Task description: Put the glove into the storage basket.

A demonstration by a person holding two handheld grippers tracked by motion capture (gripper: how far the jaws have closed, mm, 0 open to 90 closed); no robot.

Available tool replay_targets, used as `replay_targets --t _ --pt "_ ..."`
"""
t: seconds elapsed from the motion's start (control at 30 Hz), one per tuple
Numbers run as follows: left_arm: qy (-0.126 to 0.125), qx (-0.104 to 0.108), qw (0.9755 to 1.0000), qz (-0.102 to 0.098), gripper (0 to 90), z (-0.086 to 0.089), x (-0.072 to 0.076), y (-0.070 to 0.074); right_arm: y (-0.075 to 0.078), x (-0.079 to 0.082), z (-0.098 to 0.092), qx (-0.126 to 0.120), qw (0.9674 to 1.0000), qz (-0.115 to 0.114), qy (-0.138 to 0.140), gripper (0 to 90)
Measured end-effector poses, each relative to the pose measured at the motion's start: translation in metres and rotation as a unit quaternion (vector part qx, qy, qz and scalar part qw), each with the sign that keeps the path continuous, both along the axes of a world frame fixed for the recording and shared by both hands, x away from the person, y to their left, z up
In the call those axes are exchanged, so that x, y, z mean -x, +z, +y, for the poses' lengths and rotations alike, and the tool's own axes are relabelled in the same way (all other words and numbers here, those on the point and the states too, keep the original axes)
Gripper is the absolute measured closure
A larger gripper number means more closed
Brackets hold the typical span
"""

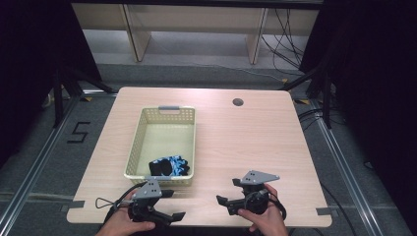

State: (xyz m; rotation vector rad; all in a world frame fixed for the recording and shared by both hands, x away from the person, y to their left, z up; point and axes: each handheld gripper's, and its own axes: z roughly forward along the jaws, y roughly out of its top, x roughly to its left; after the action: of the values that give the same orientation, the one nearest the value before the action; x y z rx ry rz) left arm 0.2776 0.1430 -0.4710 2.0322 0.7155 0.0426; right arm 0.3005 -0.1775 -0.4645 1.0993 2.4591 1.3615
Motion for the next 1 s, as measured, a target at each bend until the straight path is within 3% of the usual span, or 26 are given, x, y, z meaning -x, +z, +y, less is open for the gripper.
replay_targets --t 0.13,0.17,0.23,0.27,0.3,0.37,0.47,0.5,0.53,0.6,0.63,0.7,0.73,0.83,0.87,0.9,0.93,1.0 --pt "-0.013 -0.013 0.9998 -0.009 17.7 0.001 0.0 -0.005 -0.003 0.003 -0.001 -0.002 1.0 -0.001 0.006 16.9" --pt "-0.01 -0.014 0.9998 -0.008 17.8 0.001 0.0 -0.006 -0.002 0.006 -0.001 0.003 1.0 0.008 0.0 16.9" --pt "-0.002 -0.019 0.9998 -0.007 17.9 0.002 0.0 -0.01 -0.005 0.006 -0.002 -0.001 1.0 0.003 0.008 16.9" --pt "-0.001 -0.033 0.9994 -0.009 18.0 0.004 -0.001 -0.011 -0.005 0.009 -0.001 -0.004 0.9998 0.018 0.003 17.0" --pt "-0.004 -0.025 0.9996 -0.012 18.0 0.004 -0.001 -0.013 -0.006 0.007 -0.003 0.004 1.0 0.003 0.007 16.9" --pt "0.005 -0.029 0.9996 -0.003 18.0 0.004 0.0 -0.016 -0.008 0.01 -0.004 0.012 0.9999 0.005 0.001 16.9" --pt "0.0 -0.039 0.9992 -0.008 18.1 0.005 0.001 -0.02 -0.011 0.012 -0.006 0.017 0.9999 0.003 0.002 16.9" --pt "-0.008 -0.053 0.9985 -0.013 18.1 0.007 0.0 -0.021 -0.012 0.013 -0.006 0.016 0.9998 0.01 0.004 16.9" --pt "0.003 -0.043 0.9991 -0.001 18.1 0.005 0.003 -0.023 -0.013 0.017 -0.007 0.018 0.9997 0.017 0.003 16.9" --pt "0.0 -0.045 0.999 -0.003 18.1 0.006 0.003 -0.024 -0.015 0.016 -0.009 0.025 0.9997 0.004 0.007 16.9" --pt "-0.007 -0.048 0.9988 -0.008 18.2 0.007 0.002 -0.024 -0.016 0.018 -0.009 0.023 0.9996 0.014 0.006 16.9" --pt "-0.001 -0.034 0.9994 0.003 18.2 0.007 0.003 -0.027 -0.017 0.02 -0.01 0.032 0.9995 0.004 -0.001 16.9" --pt "-0.002 -0.029 0.9996 0.005 18.2 0.007 0.003 -0.029 -0.016 0.023 -0.01 0.03 0.9994 0.015 -0.001 16.9" --pt "0.0 -0.027 0.9996 0.005 18.1 0.007 0.004 -0.031 -0.017 0.024 -0.011 0.032 0.9994 0.007 0.0 16.9" --pt "0.001 -0.044 0.999 0.007 18.0 0.009 0.004 -0.031 -0.018 0.023 -0.012 0.038 0.9992 -0.005 0.007 16.9" --pt "0.006 -0.035 0.9993 0.011 18.0 0.009 0.005 -0.032 -0.018 0.024 -0.012 0.037 0.9993 -0.002 0.007 16.9" --pt "0.005 -0.045 0.9989 0.006 18.0 0.01 0.005 -0.032 -0.019 0.025 -0.012 0.037 0.9993 -0.004 0.006 16.9" --pt "0.007 -0.039 0.9992 0.008 17.8 0.01 0.006 -0.033 -0.02 0.027 -0.012 0.041 0.9991 0.005 0.005 16.7"
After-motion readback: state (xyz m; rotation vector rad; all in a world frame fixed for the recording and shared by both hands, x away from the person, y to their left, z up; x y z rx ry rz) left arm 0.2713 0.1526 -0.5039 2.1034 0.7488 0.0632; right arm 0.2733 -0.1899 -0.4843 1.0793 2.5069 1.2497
